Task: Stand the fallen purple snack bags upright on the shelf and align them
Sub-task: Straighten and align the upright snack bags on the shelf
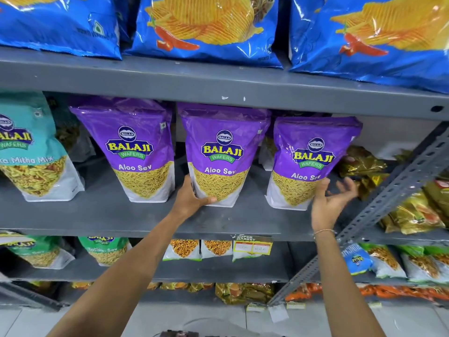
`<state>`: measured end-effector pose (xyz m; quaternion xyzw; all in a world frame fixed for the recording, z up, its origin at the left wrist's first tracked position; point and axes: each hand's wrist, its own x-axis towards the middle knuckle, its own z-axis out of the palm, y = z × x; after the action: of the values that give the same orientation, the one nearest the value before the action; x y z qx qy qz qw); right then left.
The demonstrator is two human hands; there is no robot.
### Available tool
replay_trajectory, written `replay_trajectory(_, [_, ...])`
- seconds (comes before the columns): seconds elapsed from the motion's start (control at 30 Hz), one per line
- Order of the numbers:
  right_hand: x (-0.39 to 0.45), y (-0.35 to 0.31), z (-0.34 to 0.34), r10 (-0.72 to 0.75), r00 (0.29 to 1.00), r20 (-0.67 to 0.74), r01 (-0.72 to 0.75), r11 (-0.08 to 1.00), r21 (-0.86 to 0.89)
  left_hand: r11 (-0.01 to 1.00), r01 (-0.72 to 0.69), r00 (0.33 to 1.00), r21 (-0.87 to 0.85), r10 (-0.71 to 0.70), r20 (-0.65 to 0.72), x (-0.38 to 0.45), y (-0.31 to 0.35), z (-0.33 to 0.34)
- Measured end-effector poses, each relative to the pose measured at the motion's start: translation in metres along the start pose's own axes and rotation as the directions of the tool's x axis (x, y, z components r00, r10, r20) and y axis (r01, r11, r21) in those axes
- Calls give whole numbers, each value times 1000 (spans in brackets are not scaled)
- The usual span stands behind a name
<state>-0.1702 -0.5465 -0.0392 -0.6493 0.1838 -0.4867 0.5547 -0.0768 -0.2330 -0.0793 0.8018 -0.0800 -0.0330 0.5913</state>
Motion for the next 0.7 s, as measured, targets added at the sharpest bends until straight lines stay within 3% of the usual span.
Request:
replay_trajectory(0.07, [14, 15, -8, 240, 918, 316, -227, 971, -78, 1000, 3, 1000, 8, -2, -8, -1, -1, -1])
replay_trajectory(0.17, [28, 33, -16, 360, 746, 560, -286, 933, -218, 1000, 4, 1000, 5, -4, 0, -1, 2, -1])
replay_trajectory(0.27, [35, 40, -21, 397, 692, 602, -323, 917, -233, 1000, 13, 1000, 18, -13, -16, 0, 2, 0])
replay_trajectory(0.7, [24, 35, -17, 409, 698, 587, -322, 912, -252, 1000, -8, 1000, -5, 8, -17, -11, 9, 2])
